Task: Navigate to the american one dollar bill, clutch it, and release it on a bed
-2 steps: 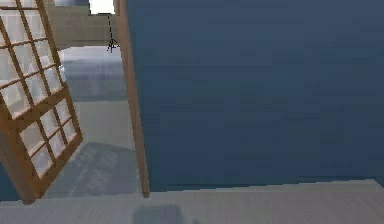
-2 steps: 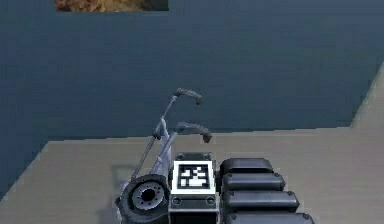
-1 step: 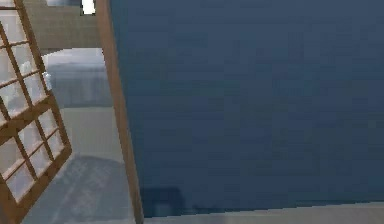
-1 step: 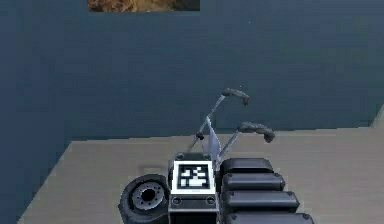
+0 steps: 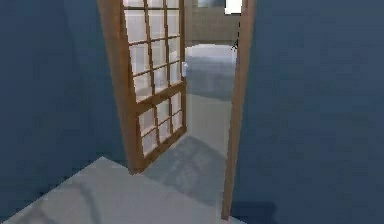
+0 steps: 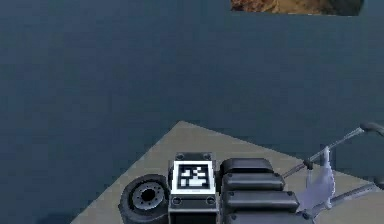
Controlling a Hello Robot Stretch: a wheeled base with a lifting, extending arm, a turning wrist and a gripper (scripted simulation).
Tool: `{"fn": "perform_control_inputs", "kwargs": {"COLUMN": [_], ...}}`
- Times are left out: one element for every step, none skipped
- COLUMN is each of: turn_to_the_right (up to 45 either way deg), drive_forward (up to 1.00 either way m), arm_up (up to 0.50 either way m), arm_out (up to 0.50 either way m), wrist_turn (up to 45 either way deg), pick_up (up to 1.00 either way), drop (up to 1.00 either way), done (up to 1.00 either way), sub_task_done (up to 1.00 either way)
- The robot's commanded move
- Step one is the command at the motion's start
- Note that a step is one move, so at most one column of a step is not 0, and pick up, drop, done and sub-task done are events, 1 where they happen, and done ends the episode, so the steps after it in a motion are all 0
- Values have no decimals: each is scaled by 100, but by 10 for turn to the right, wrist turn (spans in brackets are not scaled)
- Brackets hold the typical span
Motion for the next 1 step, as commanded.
{"fn": "perform_control_inputs", "kwargs": {"turn_to_the_right": [0], "drive_forward": [85], "arm_up": [0], "arm_out": [0], "wrist_turn": [0], "pick_up": [0], "drop": [0], "done": [0], "sub_task_done": [0]}}
